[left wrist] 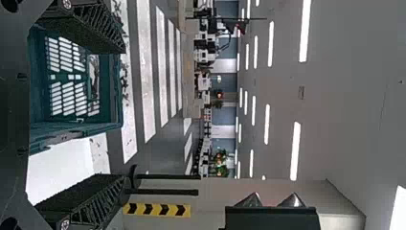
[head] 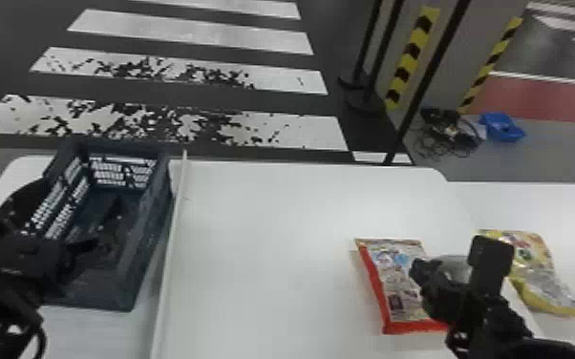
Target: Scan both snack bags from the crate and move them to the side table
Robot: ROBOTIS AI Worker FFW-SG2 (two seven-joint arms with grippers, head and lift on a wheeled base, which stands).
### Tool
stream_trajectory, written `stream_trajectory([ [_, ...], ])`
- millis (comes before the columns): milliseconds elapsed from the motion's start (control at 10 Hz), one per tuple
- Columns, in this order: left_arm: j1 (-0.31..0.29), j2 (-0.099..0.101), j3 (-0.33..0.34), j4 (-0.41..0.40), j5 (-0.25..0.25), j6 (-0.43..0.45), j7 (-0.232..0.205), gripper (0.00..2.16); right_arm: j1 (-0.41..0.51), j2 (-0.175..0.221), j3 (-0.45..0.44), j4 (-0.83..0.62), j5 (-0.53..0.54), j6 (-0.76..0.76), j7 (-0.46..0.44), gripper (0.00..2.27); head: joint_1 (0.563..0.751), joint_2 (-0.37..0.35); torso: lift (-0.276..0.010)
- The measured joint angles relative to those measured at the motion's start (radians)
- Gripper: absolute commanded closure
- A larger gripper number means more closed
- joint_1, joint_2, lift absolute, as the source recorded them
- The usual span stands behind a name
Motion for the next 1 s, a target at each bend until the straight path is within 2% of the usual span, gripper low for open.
stream_trajectory([
  [100, 0.0, 0.0, 0.0, 0.0, 0.0, -0.001, 0.0, 0.07, 0.027, -0.002, -0.023, -0.077, -0.016, 0.004, 0.007, 0.0, 0.695, -0.199, -0.095],
  [200, 0.001, -0.001, 0.0, -0.001, 0.0, -0.001, -0.001, 0.07, 0.051, -0.014, -0.049, -0.138, -0.022, 0.01, 0.038, 0.01, 0.695, -0.203, -0.095],
  [400, 0.005, 0.008, 0.003, -0.008, 0.001, 0.001, 0.0, 0.07, 0.084, -0.048, -0.104, -0.148, 0.005, -0.021, 0.21, 0.04, 0.695, -0.206, -0.095],
  [600, 0.007, 0.02, 0.013, -0.009, 0.012, 0.001, 0.003, 0.07, 0.099, -0.068, -0.149, -0.049, 0.047, -0.138, 0.305, 0.04, 0.695, -0.239, -0.095],
  [800, -0.003, 0.027, 0.018, 0.006, 0.03, 0.001, 0.004, 0.07, 0.085, -0.106, -0.163, 0.076, 0.073, -0.199, 0.332, 0.05, 0.695, -0.268, -0.095],
  [1000, -0.021, 0.036, 0.011, 0.032, 0.04, 0.001, 0.003, 0.07, 0.031, -0.137, -0.165, 0.191, 0.079, -0.212, 0.367, 0.06, 0.695, -0.288, -0.095],
])
